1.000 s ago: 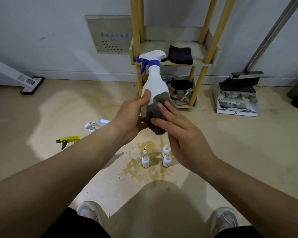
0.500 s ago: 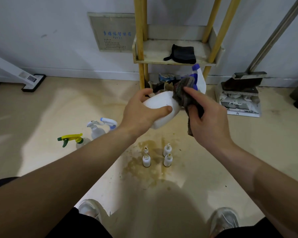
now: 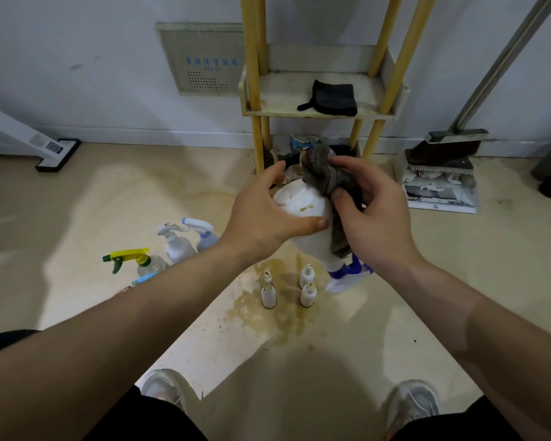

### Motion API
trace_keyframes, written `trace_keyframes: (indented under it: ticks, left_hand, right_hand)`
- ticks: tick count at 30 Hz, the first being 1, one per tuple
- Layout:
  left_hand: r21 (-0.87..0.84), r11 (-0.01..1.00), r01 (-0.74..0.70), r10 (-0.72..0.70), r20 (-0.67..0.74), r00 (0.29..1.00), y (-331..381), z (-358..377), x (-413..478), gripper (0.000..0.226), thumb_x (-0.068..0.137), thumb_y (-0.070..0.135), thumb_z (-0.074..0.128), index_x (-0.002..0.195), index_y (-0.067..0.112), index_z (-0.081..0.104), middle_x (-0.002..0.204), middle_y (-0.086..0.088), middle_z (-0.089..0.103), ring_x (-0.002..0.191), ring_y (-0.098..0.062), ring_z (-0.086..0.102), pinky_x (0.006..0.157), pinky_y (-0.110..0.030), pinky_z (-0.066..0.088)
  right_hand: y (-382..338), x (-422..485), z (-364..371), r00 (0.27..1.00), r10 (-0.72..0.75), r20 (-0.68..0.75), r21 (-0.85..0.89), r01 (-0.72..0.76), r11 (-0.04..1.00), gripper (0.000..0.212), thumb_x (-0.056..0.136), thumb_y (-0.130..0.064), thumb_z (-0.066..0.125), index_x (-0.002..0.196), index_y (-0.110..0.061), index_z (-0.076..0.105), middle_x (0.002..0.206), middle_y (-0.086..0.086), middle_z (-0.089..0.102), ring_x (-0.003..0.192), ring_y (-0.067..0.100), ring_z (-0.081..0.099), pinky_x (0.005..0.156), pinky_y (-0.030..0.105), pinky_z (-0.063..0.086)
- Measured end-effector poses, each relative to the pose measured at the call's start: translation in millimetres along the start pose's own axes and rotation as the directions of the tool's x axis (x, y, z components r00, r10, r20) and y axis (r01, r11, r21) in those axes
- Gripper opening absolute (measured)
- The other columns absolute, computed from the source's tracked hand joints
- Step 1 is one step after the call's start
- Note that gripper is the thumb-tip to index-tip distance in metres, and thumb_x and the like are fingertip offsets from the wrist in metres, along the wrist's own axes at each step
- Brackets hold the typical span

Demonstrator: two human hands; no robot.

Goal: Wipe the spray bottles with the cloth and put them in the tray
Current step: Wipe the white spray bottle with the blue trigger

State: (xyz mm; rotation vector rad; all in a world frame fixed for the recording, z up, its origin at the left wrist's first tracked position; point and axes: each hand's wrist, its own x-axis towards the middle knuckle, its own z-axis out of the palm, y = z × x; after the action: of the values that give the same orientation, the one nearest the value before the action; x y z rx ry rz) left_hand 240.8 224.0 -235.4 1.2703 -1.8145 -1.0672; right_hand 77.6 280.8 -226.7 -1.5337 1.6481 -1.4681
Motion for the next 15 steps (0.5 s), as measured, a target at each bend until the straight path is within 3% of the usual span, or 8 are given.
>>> trace_keyframes:
  ticks: [2, 5, 8, 11, 13, 15]
  left_hand:
    - [-0.054, 0.998, 0.027, -0.025, 0.025, 0.999, -1, -1, 3, 0.106, 0.047, 0.057, 0.094, 0.139, 0.022, 0.056, 0.127, 0.006, 0.065, 0.115, -0.014, 0.063, 0.096, -0.042, 0.057]
    - [-0.117, 0.991, 0.059, -0.056, 0.030, 0.998, 3, -4, 4, 0.062, 0.057, 0.036, 0.097, 0.109, 0.021, 0.066, 0.109, 0.004, 0.070, 0.107, -0.016, 0.067, 0.093, -0.043, 0.057]
    - [-0.110, 0.991, 0.074, -0.071, 0.028, 0.997, 3, -7, 6, 0.073, 0.060, 0.029, 0.096, 0.125, 0.022, 0.062, 0.124, 0.003, 0.066, 0.114, -0.015, 0.063, 0.100, -0.035, 0.054]
    - [-0.096, 0.995, 0.041, -0.037, 0.042, 0.998, 3, -10, 6, 0.090, 0.060, 0.029, 0.096, 0.140, 0.017, 0.056, 0.132, 0.007, 0.062, 0.118, -0.008, 0.060, 0.101, -0.026, 0.051]
    - [-0.095, 0.995, 0.001, 0.005, 0.060, 0.998, 3, -11, 5, 0.077, 0.062, 0.025, 0.095, 0.132, 0.021, 0.062, 0.123, 0.011, 0.067, 0.110, -0.001, 0.063, 0.093, -0.022, 0.053]
    - [-0.104, 0.994, -0.020, 0.028, 0.074, 0.997, 5, -12, 3, 0.067, 0.064, 0.015, 0.094, 0.124, 0.021, 0.064, 0.112, 0.013, 0.070, 0.100, 0.008, 0.064, 0.083, -0.011, 0.050]
  right_hand:
    - [-1, 1, -1, 1.000, 0.014, 0.015, 0.095, -0.015, 0.995, 0.042, 0.095, 0.000, 0.057, 0.132, -0.019, 0.060, 0.126, -0.007, 0.068, 0.121, 0.007, 0.062, 0.105, 0.036, 0.050]
    - [4, -3, 2, 0.996, 0.093, 0.002, 0.148, -0.092, 0.985, 0.042, 0.097, -0.005, 0.059, 0.137, -0.018, 0.057, 0.130, -0.008, 0.065, 0.122, 0.005, 0.060, 0.107, 0.035, 0.049]
    - [9, -6, 5, 0.986, 0.162, 0.046, 0.207, -0.169, 0.964, 0.042, 0.099, -0.005, 0.056, 0.139, -0.019, 0.057, 0.132, -0.004, 0.064, 0.123, 0.008, 0.060, 0.108, 0.039, 0.049]
    - [5, -8, 4, 0.988, 0.104, 0.113, 0.195, -0.125, 0.973, 0.043, 0.099, -0.005, 0.054, 0.139, -0.021, 0.059, 0.131, -0.004, 0.066, 0.122, 0.010, 0.061, 0.105, 0.039, 0.050]
    - [0, -11, 4, 0.981, 0.050, 0.186, 0.184, -0.085, 0.979, 0.045, 0.099, -0.003, 0.054, 0.137, -0.026, 0.061, 0.130, -0.007, 0.066, 0.117, 0.007, 0.062, 0.099, 0.031, 0.053]
    - [-6, -14, 5, 0.970, -0.025, 0.244, 0.127, -0.007, 0.992, 0.047, 0.097, -0.001, 0.056, 0.136, -0.027, 0.061, 0.139, -0.010, 0.060, 0.128, -0.001, 0.053, 0.107, 0.024, 0.045]
